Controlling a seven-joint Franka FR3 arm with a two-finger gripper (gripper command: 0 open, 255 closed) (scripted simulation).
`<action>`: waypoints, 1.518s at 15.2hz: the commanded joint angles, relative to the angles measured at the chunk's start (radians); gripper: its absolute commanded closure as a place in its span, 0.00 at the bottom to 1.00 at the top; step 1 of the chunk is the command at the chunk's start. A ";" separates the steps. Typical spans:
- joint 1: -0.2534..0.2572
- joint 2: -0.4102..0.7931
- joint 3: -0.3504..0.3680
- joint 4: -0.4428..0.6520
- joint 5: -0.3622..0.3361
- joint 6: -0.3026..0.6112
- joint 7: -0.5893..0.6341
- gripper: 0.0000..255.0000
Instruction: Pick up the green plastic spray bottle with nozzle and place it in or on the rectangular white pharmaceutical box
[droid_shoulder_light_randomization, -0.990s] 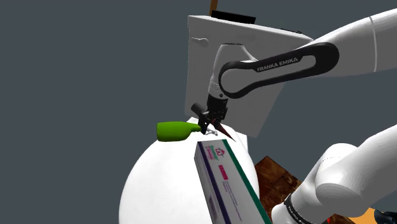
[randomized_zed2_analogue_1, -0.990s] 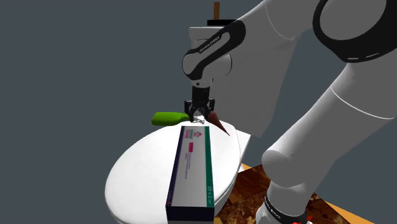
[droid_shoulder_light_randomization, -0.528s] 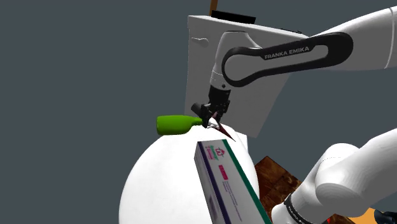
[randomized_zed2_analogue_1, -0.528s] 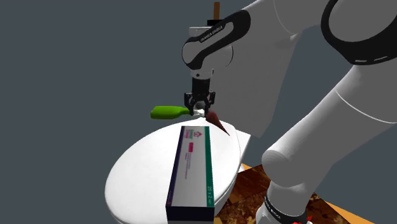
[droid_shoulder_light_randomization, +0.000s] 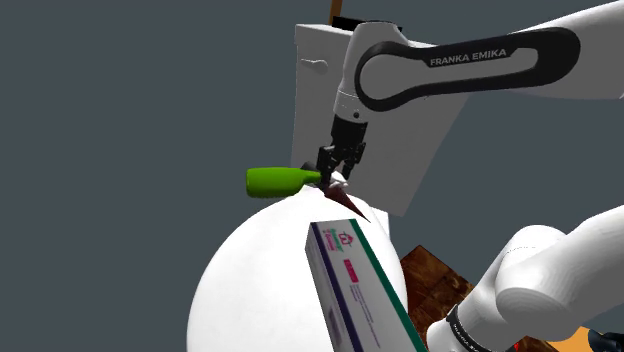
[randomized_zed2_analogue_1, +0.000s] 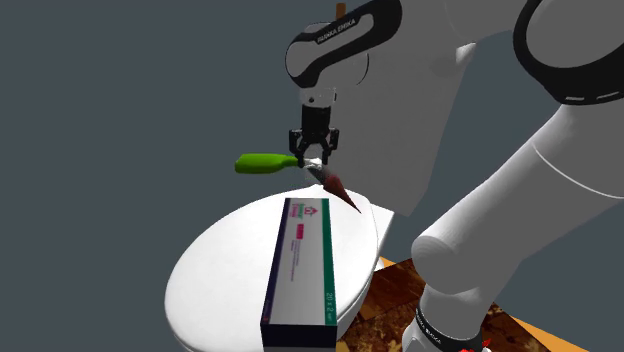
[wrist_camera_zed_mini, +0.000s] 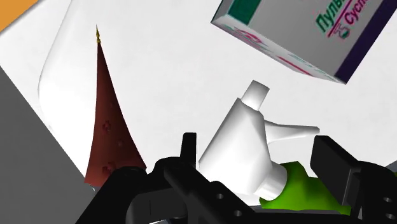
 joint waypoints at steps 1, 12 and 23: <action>0.000 -0.006 -0.001 0.020 -0.001 -0.026 0.003 1.00; 0.074 -0.414 0.047 -0.259 0.073 -0.144 0.084 1.00; 0.215 -0.875 0.136 -0.435 0.195 -0.410 0.253 1.00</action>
